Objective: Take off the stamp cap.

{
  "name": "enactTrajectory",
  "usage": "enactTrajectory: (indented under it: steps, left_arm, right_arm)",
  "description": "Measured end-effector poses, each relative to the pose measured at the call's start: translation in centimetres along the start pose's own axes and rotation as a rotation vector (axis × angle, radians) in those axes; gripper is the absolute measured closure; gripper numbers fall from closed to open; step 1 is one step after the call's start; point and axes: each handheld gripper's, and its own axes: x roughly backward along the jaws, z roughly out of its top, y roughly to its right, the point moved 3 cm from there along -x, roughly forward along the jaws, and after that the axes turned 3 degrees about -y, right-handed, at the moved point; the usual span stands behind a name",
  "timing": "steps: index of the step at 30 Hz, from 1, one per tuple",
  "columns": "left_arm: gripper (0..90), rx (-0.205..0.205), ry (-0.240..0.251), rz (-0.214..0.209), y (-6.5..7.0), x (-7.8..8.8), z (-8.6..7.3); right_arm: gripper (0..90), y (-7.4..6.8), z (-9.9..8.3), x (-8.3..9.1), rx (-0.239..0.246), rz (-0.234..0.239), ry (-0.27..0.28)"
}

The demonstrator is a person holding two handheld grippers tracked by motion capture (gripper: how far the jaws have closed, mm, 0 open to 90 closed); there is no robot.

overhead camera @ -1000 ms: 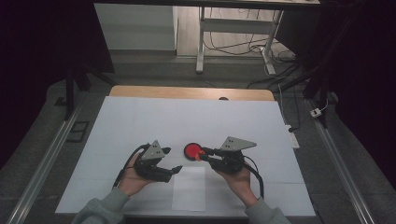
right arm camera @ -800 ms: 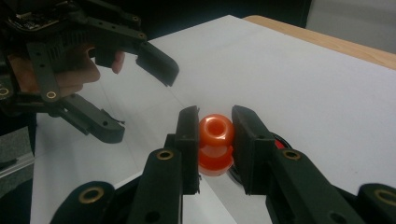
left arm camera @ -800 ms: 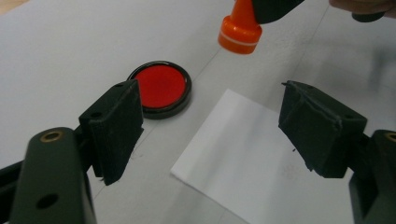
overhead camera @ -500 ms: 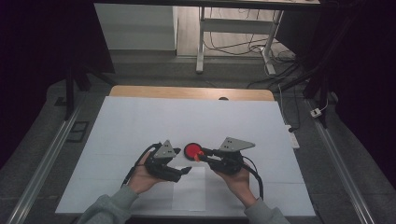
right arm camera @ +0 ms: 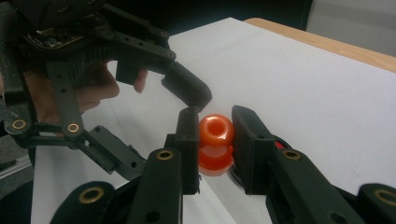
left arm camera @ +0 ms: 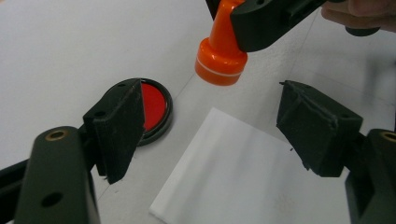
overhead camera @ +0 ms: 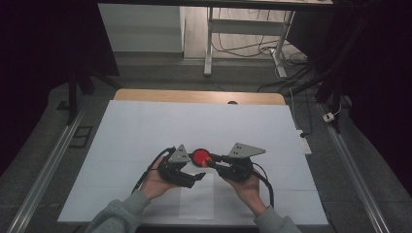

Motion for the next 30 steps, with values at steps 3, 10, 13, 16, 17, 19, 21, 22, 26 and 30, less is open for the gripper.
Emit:
enactTrajectory:
  steps: [3,10,13,16,17,19,21,22,26,30]
  left_arm:
    - [24.4,0.0,-0.002,0.0,0.0,-0.2,0.1]
    - [26.1,-0.005,-0.001,-0.002,0.1,-0.7,0.4]
    - [27.6,-0.007,-0.001,-0.002,0.1,-0.8,0.4]
    - [29.7,-0.012,0.0,-0.001,0.1,-1.0,0.4]
    - [30.7,-0.014,-0.001,0.002,0.1,-1.1,0.4]
    - [33.0,-0.014,-0.001,0.002,0.2,-1.3,0.4]
    - [35.3,-0.018,-0.001,0.006,0.2,-1.4,0.5]
    - [36.6,-0.018,-0.001,0.006,0.2,-1.4,0.5]
    - [41.6,-0.024,0.004,0.008,0.1,-1.6,0.5]
    - [44.5,-0.033,0.001,0.007,0.1,-1.8,0.5]
  right_arm:
    - [71.9,0.0,0.0,0.0,0.0,-0.001,0.008]
    - [71.9,-0.1,0.0,0.0,0.003,0.0,0.009]
    - [71.9,-0.1,0.0,0.0,0.004,0.0,0.009]
    - [71.9,-0.1,0.0,0.0,0.003,0.0,0.013]
    - [71.8,-0.1,0.0,0.0,0.004,0.0,0.013]
    - [71.8,-0.1,0.0,-0.1,0.004,0.0,0.014]
    - [71.8,-0.1,0.0,0.0,0.008,0.0,0.012]
    - [71.8,-0.1,0.0,0.0,0.008,0.0,0.012]
    - [71.9,-0.1,0.0,0.0,0.008,0.001,0.012]
    - [71.8,-0.1,0.0,0.0,0.006,0.001,0.013]
